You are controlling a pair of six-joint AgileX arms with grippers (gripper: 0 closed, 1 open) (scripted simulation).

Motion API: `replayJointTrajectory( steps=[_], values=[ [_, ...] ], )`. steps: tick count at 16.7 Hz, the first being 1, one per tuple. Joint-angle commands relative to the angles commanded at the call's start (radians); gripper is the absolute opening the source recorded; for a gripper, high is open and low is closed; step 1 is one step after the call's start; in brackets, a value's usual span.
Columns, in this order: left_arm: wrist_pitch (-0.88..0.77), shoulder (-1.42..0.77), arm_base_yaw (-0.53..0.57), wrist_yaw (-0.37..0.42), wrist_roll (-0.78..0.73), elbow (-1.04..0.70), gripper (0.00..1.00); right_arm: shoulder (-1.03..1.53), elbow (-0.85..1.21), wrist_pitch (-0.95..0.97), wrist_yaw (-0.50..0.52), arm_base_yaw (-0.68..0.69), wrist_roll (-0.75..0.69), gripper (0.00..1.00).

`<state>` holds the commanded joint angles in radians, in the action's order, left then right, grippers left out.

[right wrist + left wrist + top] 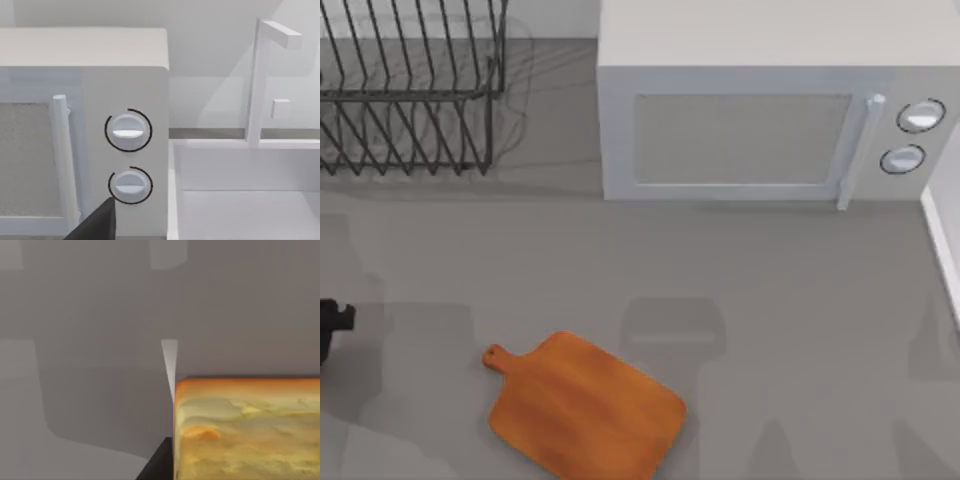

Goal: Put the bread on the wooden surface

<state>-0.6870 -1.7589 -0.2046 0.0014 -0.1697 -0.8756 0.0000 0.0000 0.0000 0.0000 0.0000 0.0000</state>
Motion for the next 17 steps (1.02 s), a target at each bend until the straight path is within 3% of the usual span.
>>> replayJointTrajectory(
  steps=[2, 3, 12, 17],
  values=[
    [0.000, 0.000, 0.000, 0.000, 0.000, 0.000, 0.02, 0.000, 0.000, 0.000, 0.000, 0.000, 0.000, 1.00],
    [0.000, 0.000, 0.000, 0.000, 0.000, 0.000, 0.00, 0.000, 0.000, 0.000, 0.000, 0.000, 0.000, 1.00],
    [-0.011, 0.015, 0.001, 0.001, 0.000, -0.009, 0.00, 0.000, 0.000, 0.000, 0.000, 0.000, 0.000, 1.00],
    [-0.181, 0.070, 0.001, 0.001, 0.002, -0.117, 0.00, 0.000, 0.000, 0.000, 0.000, 0.000, 0.000, 1.00]
  ],
)
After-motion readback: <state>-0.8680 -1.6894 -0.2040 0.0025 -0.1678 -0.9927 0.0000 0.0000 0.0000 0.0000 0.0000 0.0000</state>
